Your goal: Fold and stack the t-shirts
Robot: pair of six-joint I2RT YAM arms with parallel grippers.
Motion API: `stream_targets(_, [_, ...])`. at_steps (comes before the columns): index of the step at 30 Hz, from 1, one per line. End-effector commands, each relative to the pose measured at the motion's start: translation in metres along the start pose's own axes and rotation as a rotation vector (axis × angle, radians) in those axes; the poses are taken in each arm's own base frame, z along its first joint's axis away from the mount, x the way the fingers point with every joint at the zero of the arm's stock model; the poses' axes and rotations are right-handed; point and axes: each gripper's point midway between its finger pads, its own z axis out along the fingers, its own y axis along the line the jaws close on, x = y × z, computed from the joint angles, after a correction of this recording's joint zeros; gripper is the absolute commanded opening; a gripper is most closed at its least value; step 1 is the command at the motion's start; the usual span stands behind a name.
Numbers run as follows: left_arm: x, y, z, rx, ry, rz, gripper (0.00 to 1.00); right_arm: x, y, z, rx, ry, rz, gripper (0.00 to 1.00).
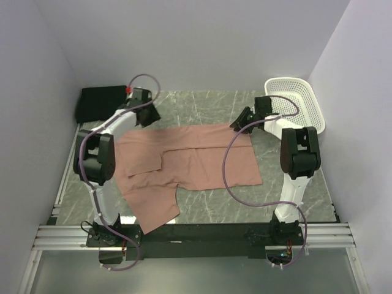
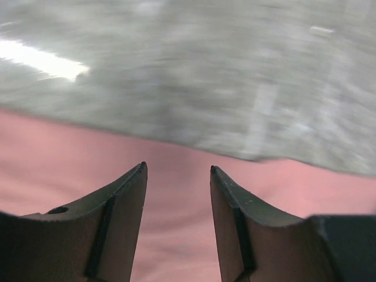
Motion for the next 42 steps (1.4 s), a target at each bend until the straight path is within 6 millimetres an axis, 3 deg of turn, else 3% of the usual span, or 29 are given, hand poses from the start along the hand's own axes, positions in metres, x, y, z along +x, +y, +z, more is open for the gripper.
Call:
stream_targets(1, [0.008, 0.064, -0.005, -0.124, 0.039, -0.087, 0.53, -0.015, 0.005, -0.006, 0.014, -0.028, 0.004, 0.37])
stream_targets(6, [0.009, 0.124, -0.007, -0.253, 0.062, -0.134, 0.52, -0.018, -0.007, 0.003, 0.051, -0.022, 0.074, 0.37])
stream_targets(12, [0.005, 0.17, -0.003, -0.35, 0.064, -0.192, 0.52, -0.021, -0.017, 0.015, 0.078, -0.004, 0.153, 0.36])
stream_targets(21, [-0.004, 0.185, 0.025, -0.376, 0.107, -0.219, 0.53, -0.035, -0.029, 0.031, 0.13, -0.016, 0.211, 0.36])
stream_targets(25, [-0.016, 0.183, 0.035, -0.367, 0.111, -0.231, 0.54, -0.054, -0.037, 0.037, 0.139, -0.041, 0.228, 0.36])
stream_targets(28, [-0.021, 0.175, 0.038, -0.335, 0.123, -0.234, 0.57, -0.069, -0.032, 0.037, 0.12, -0.065, 0.205, 0.36])
stream_targets(33, [-0.046, 0.159, 0.01, -0.293, 0.069, -0.237, 0.72, -0.094, -0.005, 0.013, 0.083, -0.106, 0.081, 0.37])
stream_targets(35, [-0.056, 0.151, -0.014, -0.276, 0.028, -0.237, 0.75, -0.099, 0.015, -0.015, 0.057, -0.143, 0.031, 0.38])
stream_targets(36, [-0.065, 0.148, -0.025, -0.272, 0.002, -0.236, 0.75, -0.094, 0.01, -0.013, 0.068, -0.13, 0.026, 0.39])
stream_targets(38, [-0.074, 0.147, -0.057, -0.293, -0.059, -0.241, 0.83, -0.092, 0.023, -0.038, 0.06, -0.158, -0.019, 0.42])
stream_targets(39, [-0.063, 0.154, -0.066, -0.322, -0.04, -0.244, 0.9, -0.077, 0.019, -0.04, 0.078, -0.137, -0.028, 0.43])
stream_targets(40, [-0.068, 0.151, -0.087, -0.321, -0.074, -0.248, 0.91, -0.075, 0.028, -0.059, 0.074, -0.157, -0.048, 0.46])
stream_targets(41, [-0.063, 0.156, -0.097, -0.347, -0.081, -0.263, 0.91, -0.067, 0.028, -0.064, 0.082, -0.154, -0.073, 0.47])
stream_targets(42, [-0.04, 0.167, -0.104, -0.388, -0.034, -0.266, 0.91, -0.051, 0.026, -0.075, 0.105, -0.144, -0.084, 0.48])
